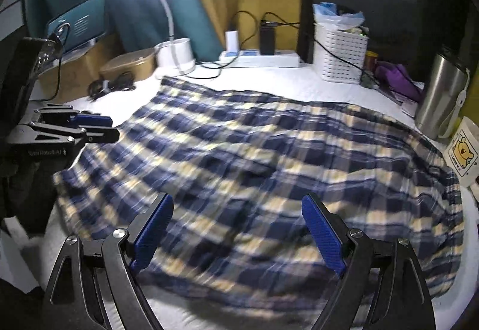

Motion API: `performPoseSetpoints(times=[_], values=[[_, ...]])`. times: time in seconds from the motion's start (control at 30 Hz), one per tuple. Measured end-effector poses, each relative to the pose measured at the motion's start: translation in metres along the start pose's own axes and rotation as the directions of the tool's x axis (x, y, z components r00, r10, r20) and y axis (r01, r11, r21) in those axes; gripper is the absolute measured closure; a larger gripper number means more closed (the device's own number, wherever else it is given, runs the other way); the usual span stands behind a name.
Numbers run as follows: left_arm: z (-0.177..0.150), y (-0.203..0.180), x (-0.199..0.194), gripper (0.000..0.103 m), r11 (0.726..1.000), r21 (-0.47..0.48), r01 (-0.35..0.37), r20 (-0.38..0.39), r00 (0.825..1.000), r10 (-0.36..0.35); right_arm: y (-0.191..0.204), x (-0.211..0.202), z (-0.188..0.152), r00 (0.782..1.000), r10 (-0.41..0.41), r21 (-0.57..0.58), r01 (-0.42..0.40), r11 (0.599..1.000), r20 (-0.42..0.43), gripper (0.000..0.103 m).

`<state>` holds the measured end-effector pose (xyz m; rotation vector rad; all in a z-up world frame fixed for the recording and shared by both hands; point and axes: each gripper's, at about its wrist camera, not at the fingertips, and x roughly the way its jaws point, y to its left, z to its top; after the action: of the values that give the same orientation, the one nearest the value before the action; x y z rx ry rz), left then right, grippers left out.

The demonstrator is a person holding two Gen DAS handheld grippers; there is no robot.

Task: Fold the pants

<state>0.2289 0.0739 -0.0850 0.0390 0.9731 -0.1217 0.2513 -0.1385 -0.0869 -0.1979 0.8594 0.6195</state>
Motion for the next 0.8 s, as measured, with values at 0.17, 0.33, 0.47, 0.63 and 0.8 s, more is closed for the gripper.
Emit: performPoseSetpoints(times=[0.17, 0.33, 0.47, 0.63, 0.8], values=[[0.023, -0.005, 0.025, 0.072, 0.999, 0.037, 0.019, -0.016, 1.000, -0.018, -0.019, 0.009, 0.009, 1.000, -0.025, 0.022, 0.025, 0.999, -0.009, 0.015], [0.034, -0.001, 0.050, 0.072, 0.999, 0.047, 0.008, -0.057, 0.998, -0.005, -0.035, 0.020, 0.018, 0.998, -0.052, 0.031, 0.052, 0.998, -0.018, 0.015], [0.035, 0.009, 0.069, 0.071, 0.998, 0.049, -0.041, -0.094, 0.995, 0.046, -0.046, 0.034, 0.022, 0.996, -0.079, 0.035, 0.080, 0.996, -0.046, 0.015], [0.037, 0.032, 0.071, 0.062, 0.994, 0.020, -0.112, -0.062, 0.992, 0.113, -0.059, 0.054, 0.018, 0.991, -0.083, 0.060, 0.089, 0.994, -0.102, 0.014], [0.045, 0.062, 0.069, 0.063, 0.987, -0.061, -0.149, -0.047, 0.988, 0.147, -0.061, 0.054, 0.021, 0.993, -0.074, 0.066, 0.080, 0.995, -0.095, 0.014]])
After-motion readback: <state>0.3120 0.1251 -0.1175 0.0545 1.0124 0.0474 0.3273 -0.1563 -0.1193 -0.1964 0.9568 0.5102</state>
